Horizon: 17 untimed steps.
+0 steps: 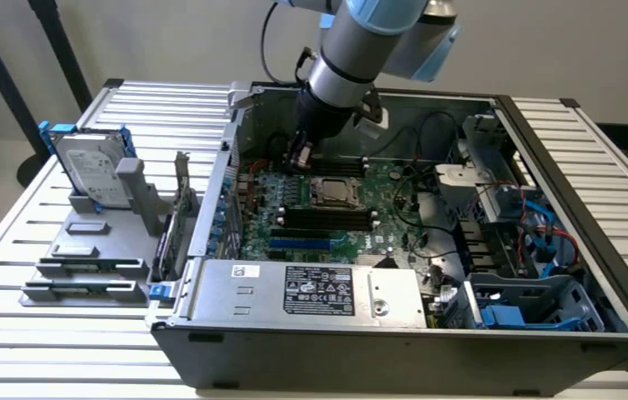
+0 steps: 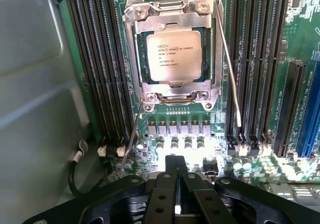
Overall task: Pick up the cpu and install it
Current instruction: 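Install the first cpu locking lever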
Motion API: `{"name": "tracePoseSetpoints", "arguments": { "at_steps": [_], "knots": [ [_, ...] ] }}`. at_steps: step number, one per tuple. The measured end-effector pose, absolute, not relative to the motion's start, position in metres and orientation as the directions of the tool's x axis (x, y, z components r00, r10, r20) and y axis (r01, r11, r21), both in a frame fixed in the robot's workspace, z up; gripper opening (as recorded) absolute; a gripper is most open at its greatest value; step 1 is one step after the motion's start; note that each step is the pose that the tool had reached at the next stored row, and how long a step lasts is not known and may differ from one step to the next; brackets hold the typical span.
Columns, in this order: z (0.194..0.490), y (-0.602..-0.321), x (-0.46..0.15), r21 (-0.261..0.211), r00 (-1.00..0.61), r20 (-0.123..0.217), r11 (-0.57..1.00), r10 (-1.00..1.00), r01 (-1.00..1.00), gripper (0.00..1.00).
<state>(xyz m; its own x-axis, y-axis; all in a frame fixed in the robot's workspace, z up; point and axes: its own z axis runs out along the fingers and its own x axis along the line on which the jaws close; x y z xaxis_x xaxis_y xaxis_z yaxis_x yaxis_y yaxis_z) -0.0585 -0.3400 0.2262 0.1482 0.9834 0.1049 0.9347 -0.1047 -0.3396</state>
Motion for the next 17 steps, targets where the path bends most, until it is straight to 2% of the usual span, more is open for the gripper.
{"name": "tracePoseSetpoints", "arguments": {
  "at_steps": [17],
  "knots": [
    [0.2262, -0.34, -0.0587, -0.342, 0.379, 0.107, -0.324, 0.919, 0.882, 0.11]
  ]
}}
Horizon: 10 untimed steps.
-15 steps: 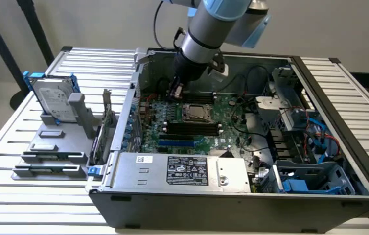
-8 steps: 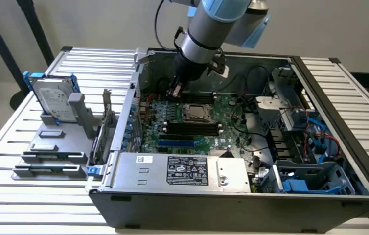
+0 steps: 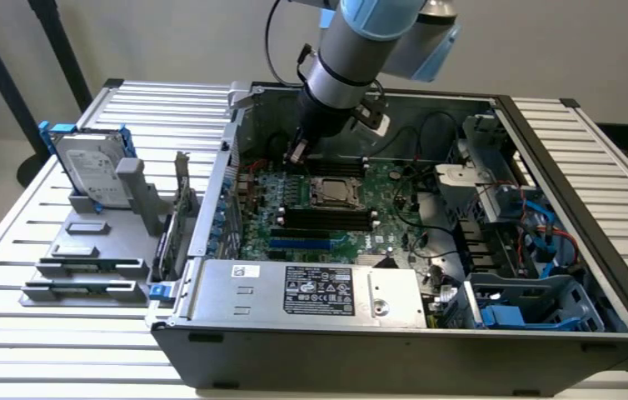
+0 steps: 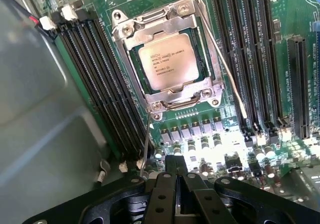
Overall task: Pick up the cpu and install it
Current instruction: 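Install the first cpu locking lever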
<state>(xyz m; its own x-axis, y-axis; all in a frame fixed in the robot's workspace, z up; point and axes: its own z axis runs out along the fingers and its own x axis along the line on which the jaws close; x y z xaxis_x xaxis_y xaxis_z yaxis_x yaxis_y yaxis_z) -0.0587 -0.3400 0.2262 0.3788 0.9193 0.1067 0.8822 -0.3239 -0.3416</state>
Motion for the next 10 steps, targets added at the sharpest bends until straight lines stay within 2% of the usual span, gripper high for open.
{"name": "tracePoseSetpoints", "arguments": {
  "at_steps": [10],
  "knots": [
    [0.2333, -0.3439, -0.0658, -0.352, 0.411, 0.119, -0.348, 0.904, 0.869, 0.11]
  ]
}}
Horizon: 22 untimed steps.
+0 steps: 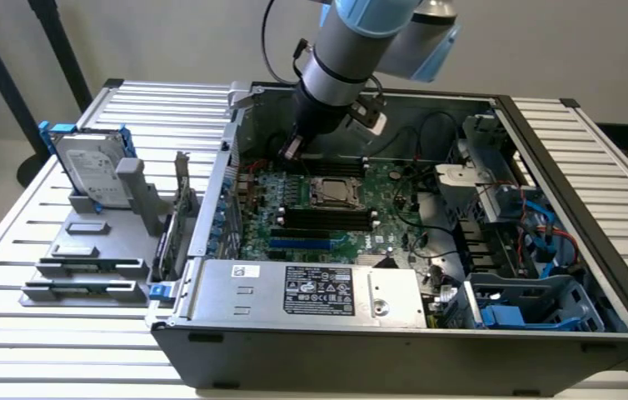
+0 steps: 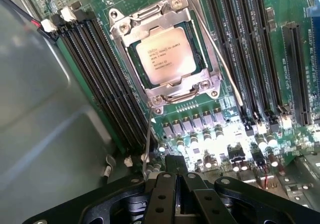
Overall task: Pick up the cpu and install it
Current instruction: 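Install the first cpu locking lever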
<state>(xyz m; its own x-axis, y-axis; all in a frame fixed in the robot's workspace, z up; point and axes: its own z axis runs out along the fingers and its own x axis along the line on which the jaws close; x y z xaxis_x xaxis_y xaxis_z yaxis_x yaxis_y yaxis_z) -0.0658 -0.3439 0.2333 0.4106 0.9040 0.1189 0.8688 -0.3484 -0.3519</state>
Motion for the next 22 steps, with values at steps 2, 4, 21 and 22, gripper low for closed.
{"name": "tracePoseSetpoints", "arguments": {
  "at_steps": [2, 4, 21, 22],
  "knots": [
    [0.234, -0.344, -0.069, -0.353, 0.414, 0.121, -0.35, 0.902, 0.868, 0.11],
    [0.234, -0.344, -0.073, -0.354, 0.421, 0.124, -0.356, 0.899, 0.865, 0.11],
    [0.241, -0.344, -0.081, -0.363, 0.561, 0.144, -0.483, 0.815, 0.796, 0.11],
    [0.241, -0.344, -0.082, -0.364, 0.566, 0.145, -0.488, 0.811, 0.793, 0.11]
  ]
}}
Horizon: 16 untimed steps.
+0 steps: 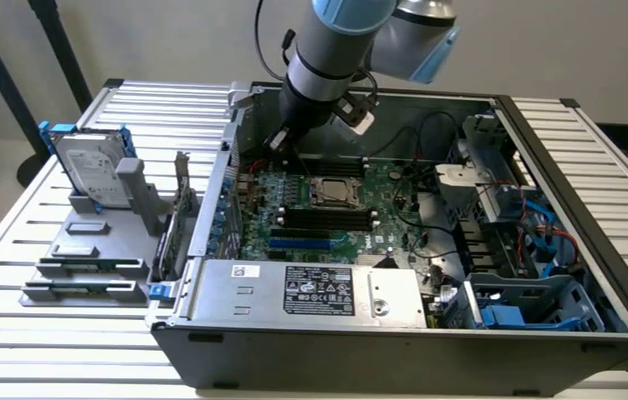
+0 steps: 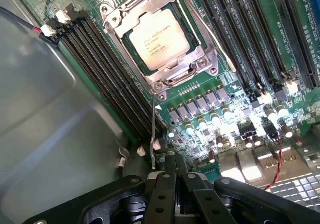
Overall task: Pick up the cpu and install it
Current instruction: 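Install the first cpu locking lever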
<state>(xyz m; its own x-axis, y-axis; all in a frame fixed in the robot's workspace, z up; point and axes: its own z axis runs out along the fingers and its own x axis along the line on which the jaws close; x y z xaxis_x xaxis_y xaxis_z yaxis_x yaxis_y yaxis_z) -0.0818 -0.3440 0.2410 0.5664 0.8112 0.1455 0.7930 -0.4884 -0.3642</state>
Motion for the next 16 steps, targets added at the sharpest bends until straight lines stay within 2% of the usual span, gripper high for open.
{"name": "tracePoseSetpoints", "arguments": {
  "at_steps": [16],
  "knots": [
    [0.2414, -0.344, -0.0867, -0.375, 0.666, 0.171, -0.577, 0.726, 0.725, 0.11]
  ]
}}
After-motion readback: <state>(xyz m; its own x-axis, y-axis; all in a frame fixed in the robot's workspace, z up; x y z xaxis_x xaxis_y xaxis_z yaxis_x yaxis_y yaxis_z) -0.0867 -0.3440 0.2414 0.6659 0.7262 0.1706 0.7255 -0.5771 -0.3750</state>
